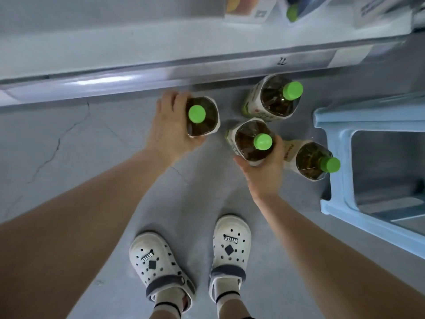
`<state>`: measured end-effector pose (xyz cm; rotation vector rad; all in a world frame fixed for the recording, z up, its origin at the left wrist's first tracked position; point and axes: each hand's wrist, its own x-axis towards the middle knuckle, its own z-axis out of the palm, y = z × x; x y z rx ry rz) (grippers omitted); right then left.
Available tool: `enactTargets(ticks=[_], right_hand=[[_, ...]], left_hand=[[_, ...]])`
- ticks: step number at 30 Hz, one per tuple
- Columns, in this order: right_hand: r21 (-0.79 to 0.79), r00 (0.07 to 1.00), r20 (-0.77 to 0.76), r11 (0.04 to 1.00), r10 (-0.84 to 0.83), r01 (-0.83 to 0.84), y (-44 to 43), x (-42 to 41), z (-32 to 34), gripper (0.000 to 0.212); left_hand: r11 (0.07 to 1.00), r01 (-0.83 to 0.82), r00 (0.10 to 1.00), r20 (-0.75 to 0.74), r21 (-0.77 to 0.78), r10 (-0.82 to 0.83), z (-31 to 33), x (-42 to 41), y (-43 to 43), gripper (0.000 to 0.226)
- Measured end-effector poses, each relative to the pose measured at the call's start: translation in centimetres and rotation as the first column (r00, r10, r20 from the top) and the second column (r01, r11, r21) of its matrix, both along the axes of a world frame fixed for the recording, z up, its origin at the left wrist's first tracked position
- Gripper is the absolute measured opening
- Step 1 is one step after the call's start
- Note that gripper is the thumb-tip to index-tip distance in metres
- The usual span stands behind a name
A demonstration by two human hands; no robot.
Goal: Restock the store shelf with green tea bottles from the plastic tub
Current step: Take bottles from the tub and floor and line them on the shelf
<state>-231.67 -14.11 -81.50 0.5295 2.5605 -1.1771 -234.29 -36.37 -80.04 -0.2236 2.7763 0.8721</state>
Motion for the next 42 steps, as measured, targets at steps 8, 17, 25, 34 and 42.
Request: enactTargets(ticks=[8, 17, 25, 34, 42], right_hand=[[-0.08, 0.997, 0.047, 0.995, -0.059, 0.062, -0.1, -0.3, -0.7, 0.086], [-0.275, 0.967, 0.163, 0.932, -0.196, 0.235, 0.4, 2.5, 5.3, 0.085], [-0.264, 0.954, 0.26, 0.939, -0.152, 0.222, 2.7, 8.8, 21.1, 0.075], [-0.326, 0.976, 0.199, 0.932, -0.094, 0.156, 4.6, 10.5, 42.9, 0.064], [-0.345, 1.0, -0.014, 0.939, -0.017, 0.011, 4.8, 9.7, 59.9, 0.073]], left_hand=[[0.989, -0.086, 0.989, 0.126, 0.121, 0.071, -1.1, 0.1, -0.9, 0.093], [0.766, -0.562, 0.801, 0.439, 0.313, 0.408, 5.0, 6.6, -0.5, 0.097], [0.654, -0.66, 0.717, 0.571, 0.37, 0.4, 21.2, 15.0, 0.5, 0.084], [0.786, -0.468, 0.849, 0.452, 0.403, 0.274, 42.9, 17.0, 1.9, 0.082], [0.807, -0.351, 0.934, 0.233, 0.474, 0.27, 59.9, 16.2, 0.7, 0.083]])
